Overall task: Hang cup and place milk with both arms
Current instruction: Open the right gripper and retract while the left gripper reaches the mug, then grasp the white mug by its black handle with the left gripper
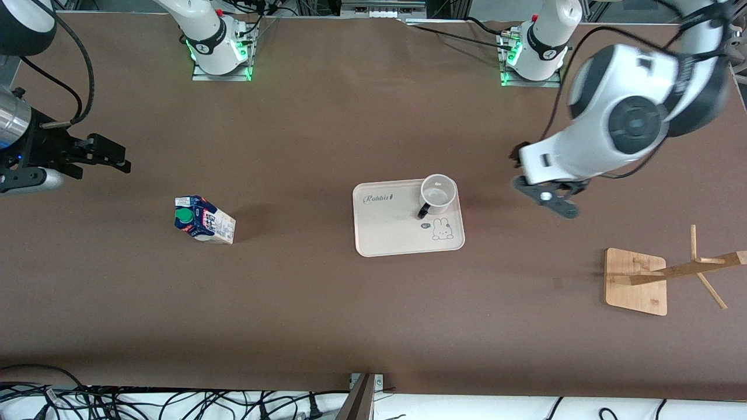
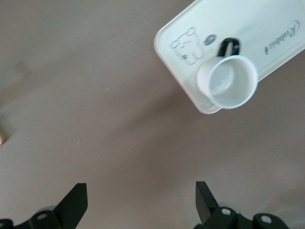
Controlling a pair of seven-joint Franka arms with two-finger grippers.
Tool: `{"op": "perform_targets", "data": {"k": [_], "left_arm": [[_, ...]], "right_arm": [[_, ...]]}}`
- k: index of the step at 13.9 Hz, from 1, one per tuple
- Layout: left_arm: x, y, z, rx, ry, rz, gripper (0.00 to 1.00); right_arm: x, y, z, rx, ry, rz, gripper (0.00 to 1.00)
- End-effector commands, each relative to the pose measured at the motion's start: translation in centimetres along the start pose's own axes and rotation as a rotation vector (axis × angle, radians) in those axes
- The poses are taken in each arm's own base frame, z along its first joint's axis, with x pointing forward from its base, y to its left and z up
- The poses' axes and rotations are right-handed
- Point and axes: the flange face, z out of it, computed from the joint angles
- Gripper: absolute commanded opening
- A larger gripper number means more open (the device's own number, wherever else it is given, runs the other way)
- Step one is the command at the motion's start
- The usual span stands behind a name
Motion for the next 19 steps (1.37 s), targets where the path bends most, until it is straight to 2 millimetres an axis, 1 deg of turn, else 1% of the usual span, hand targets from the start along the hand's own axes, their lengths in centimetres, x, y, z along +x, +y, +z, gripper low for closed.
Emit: {"op": "perform_targets", "data": {"k": [1,2,3,4,6,8,9,10,11,12,13,14,15,16,17,18,19], "left_arm": [[3.8,3.1,2.0,0.022,0.04,0.052,1.0],[4.7,3.6,3.1,0.023,0.051,0.033,1.0],[5.4,5.1,4.0,0.027,0.048,0.029,1.0],[6.0,6.2,4.9,0.029,0.043,0.017,1.0],[7.1,10.0,7.5,0.043,0.019,-0.002,1.0],[8.6,13.2,10.7,0.059,0.027,-0.035,1.0],[9.6,13.8,12.4,0.061,0.047,-0.047,1.0],[10.4,14.1,14.3,0.06,0.06,-0.057,1.0],[10.9,15.5,15.9,0.065,0.061,-0.058,1.0],[10.7,16.8,17.3,0.094,0.048,-0.054,1.0],[10.2,17.6,18.2,0.157,0.035,-0.034,1.0],[9.6,18.1,19.4,0.214,0.017,-0.02,1.0],[9.3,18.8,19.8,0.243,0.014,-0.015,1.0],[9.3,19.1,20.2,0.249,0.011,-0.017,1.0],[9.4,19.1,20.1,0.248,0.015,-0.022,1.0],[9.4,19.1,20.1,0.248,0.015,-0.022,0.93],[9.4,19.1,20.1,0.248,0.015,-0.022,0.78]], "right_arm": [[-0.8,0.4,-0.8,-0.013,-0.001,0.003,1.0],[-0.8,-0.4,-0.7,-0.028,-0.004,-0.014,1.0],[-0.8,-0.5,-0.7,-0.053,-0.006,-0.019,1.0],[-1.2,0.3,-1.3,-0.054,0.002,-0.019,1.0],[-1.2,0.6,-1.5,-0.072,0.007,-0.016,1.0],[-1.0,0.8,-1.5,-0.117,0.006,-0.014,1.0],[-1.0,0.7,-1.5,-0.116,0.013,-0.009,1.0],[-0.9,1.2,-1.4,-0.106,0.009,-0.009,1.0],[-0.9,1.2,-1.4,-0.101,0.009,-0.001,1.0],[-1.0,1.0,-1.4,-0.093,0.004,0.001,1.0],[-1.0,1.1,-1.3,-0.09,0.001,0.001,1.0],[-1.0,1.0,-1.3,-0.09,0.003,0.001,1.0],[-0.8,1.0,-1.1,-0.092,0.002,-0.005,1.0],[-0.9,1.3,-1.1,-0.092,-0.002,-0.007,1.0],[-0.9,1.2,-1.1,-0.091,-0.001,-0.013,1.0],[-0.9,1.3,-1.1,-0.091,-0.001,-0.013,1.0],[-0.8,1.2,-1.1,-0.093,-0.001,-0.014,1.0]]}}
